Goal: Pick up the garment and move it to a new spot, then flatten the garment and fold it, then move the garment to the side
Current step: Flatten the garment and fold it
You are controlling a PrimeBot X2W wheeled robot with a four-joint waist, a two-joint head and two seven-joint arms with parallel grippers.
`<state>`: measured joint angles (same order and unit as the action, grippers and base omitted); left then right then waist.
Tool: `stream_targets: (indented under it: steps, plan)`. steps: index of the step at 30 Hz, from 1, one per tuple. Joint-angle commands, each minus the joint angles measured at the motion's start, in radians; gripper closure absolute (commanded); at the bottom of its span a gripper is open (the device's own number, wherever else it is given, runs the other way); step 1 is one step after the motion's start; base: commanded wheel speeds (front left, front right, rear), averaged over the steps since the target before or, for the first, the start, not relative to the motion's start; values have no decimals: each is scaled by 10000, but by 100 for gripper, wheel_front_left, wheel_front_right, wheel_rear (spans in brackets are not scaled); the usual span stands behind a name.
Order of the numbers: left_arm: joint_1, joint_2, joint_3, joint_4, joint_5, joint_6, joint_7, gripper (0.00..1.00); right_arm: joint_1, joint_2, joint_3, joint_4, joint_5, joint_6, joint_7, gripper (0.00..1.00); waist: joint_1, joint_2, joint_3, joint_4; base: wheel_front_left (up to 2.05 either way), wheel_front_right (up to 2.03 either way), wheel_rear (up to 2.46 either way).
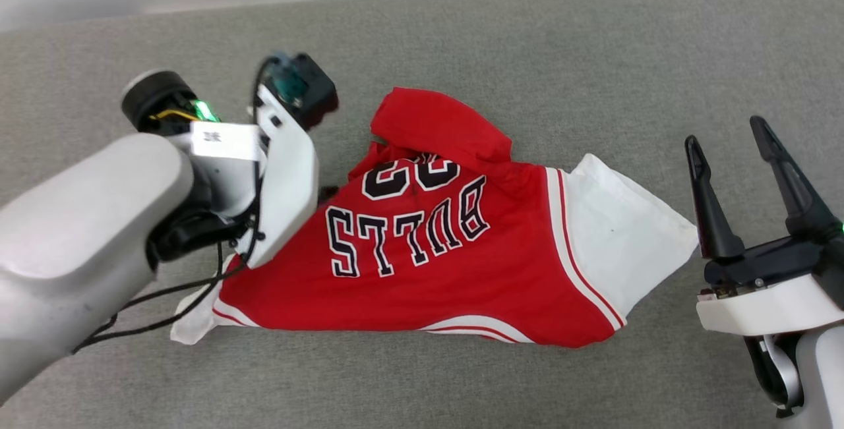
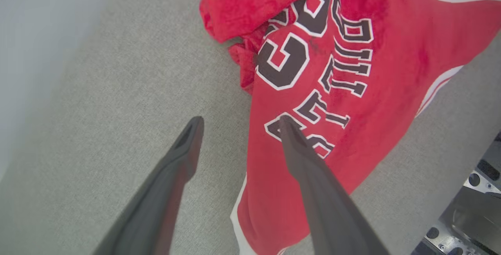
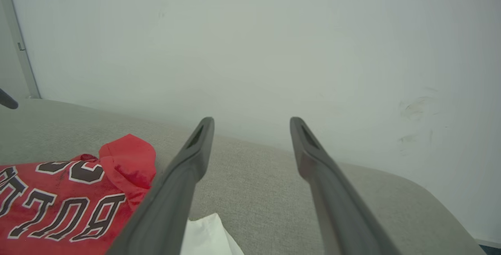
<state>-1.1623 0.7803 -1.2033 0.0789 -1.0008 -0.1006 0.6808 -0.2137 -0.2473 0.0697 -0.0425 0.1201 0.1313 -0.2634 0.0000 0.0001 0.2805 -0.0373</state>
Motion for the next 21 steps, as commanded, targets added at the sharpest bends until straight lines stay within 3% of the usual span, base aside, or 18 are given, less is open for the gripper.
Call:
stream_targets:
  steps: [1,9,15,16,17,21]
  plan:
    - [-101,-101,-149,123,-67,-87,252,0,-154,1,-2,-54,-73,-10,-19,0,0,-1,248,-196,0,0,0]
    - [588,-633,-673,1144,-5,-277,1114,0,-588,138,126,-51,-117,-10,-19,0,0,-1,958,-669,0,0,0]
    - [1304,-801,-873,1380,628,-275,1287,0,-756,246,136,-18,-168,-9,-19,0,0,-1,1150,-840,0,0,0]
    - [1332,-839,-891,1310,694,-275,1203,57,-745,254,130,-12,-176,-10,-19,0,0,-1,1141,-843,0,0,0]
    - [1312,-858,-898,1247,748,-278,1068,100,-715,254,115,-9,-189,-10,-19,0,0,-1,1119,-829,0,0,0]
    - [741,-687,-793,751,1076,-272,433,100,-568,281,66,-6,-216,-10,-19,0,0,-1,939,-757,0,0,0]
